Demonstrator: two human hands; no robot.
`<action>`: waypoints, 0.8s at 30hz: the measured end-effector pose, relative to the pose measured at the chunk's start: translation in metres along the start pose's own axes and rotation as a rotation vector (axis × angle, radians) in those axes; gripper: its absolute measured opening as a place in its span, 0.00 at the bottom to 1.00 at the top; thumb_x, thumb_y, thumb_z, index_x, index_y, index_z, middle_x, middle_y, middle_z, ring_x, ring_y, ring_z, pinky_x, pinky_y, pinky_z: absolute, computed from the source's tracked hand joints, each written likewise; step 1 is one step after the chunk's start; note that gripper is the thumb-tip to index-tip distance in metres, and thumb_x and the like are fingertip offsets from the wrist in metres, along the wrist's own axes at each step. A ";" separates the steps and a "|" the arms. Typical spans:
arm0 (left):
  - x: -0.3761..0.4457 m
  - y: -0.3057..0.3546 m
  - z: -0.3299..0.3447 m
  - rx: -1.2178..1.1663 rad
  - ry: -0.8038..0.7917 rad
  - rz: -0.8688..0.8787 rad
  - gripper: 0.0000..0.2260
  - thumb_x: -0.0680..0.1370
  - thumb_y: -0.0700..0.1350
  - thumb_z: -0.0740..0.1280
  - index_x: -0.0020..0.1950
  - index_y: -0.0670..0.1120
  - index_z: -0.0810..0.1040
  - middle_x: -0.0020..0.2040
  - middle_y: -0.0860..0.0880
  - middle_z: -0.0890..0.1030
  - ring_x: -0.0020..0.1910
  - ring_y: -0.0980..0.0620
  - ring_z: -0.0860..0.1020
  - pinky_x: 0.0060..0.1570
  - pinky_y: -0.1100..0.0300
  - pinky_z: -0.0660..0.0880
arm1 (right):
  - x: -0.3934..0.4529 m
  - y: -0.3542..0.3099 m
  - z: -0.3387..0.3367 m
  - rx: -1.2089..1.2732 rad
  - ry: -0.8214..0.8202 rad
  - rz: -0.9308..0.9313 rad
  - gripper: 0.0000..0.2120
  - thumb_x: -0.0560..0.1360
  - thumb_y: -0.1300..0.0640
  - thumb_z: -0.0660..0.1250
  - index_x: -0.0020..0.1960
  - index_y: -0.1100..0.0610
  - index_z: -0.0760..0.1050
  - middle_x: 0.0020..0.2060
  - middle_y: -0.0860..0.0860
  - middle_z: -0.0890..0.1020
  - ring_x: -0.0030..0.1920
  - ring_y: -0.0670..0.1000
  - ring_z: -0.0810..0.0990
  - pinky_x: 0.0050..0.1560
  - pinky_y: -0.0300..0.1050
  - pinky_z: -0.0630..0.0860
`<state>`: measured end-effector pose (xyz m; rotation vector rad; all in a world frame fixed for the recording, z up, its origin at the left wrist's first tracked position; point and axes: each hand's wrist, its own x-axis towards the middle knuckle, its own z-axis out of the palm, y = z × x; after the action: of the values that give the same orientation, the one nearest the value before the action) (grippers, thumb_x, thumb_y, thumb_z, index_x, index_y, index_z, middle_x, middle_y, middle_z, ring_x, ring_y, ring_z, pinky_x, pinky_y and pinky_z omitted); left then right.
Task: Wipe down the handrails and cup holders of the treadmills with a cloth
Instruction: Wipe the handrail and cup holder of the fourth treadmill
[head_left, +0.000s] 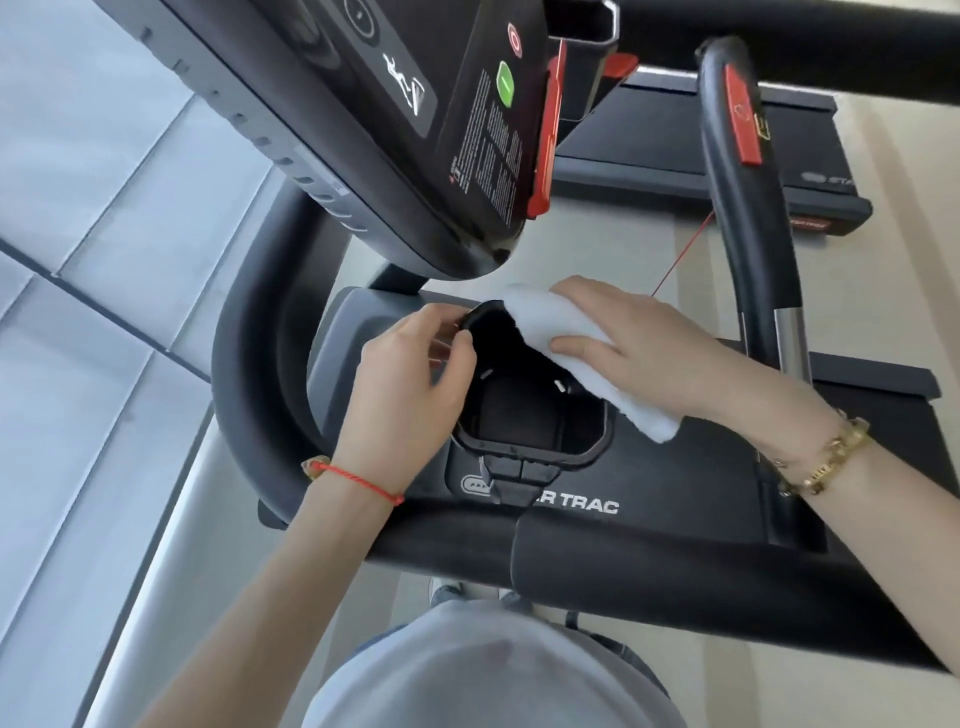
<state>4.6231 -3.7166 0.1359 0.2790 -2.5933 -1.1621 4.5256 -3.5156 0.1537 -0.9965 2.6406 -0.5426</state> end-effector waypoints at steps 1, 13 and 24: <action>0.000 0.000 0.000 -0.005 -0.008 -0.009 0.09 0.79 0.44 0.64 0.56 0.51 0.81 0.41 0.62 0.79 0.43 0.69 0.77 0.40 0.80 0.66 | 0.005 -0.003 0.000 -0.020 -0.005 -0.005 0.18 0.79 0.42 0.54 0.63 0.50 0.66 0.54 0.46 0.75 0.48 0.55 0.74 0.49 0.54 0.71; 0.001 -0.002 0.001 -0.092 -0.037 -0.059 0.10 0.80 0.44 0.63 0.57 0.51 0.81 0.45 0.58 0.82 0.43 0.63 0.79 0.41 0.77 0.70 | 0.003 0.003 0.006 0.058 0.084 0.004 0.13 0.79 0.44 0.60 0.59 0.49 0.68 0.38 0.41 0.74 0.38 0.46 0.74 0.36 0.43 0.66; -0.001 0.004 0.000 -0.078 -0.013 -0.040 0.09 0.79 0.41 0.64 0.56 0.49 0.81 0.40 0.61 0.80 0.41 0.66 0.78 0.39 0.79 0.69 | 0.009 0.001 0.008 0.095 0.075 0.049 0.13 0.78 0.43 0.63 0.56 0.50 0.69 0.36 0.46 0.76 0.38 0.49 0.74 0.37 0.45 0.68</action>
<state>4.6235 -3.7140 0.1385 0.3083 -2.5574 -1.2788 4.5213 -3.5231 0.1452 -0.8973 2.6686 -0.6991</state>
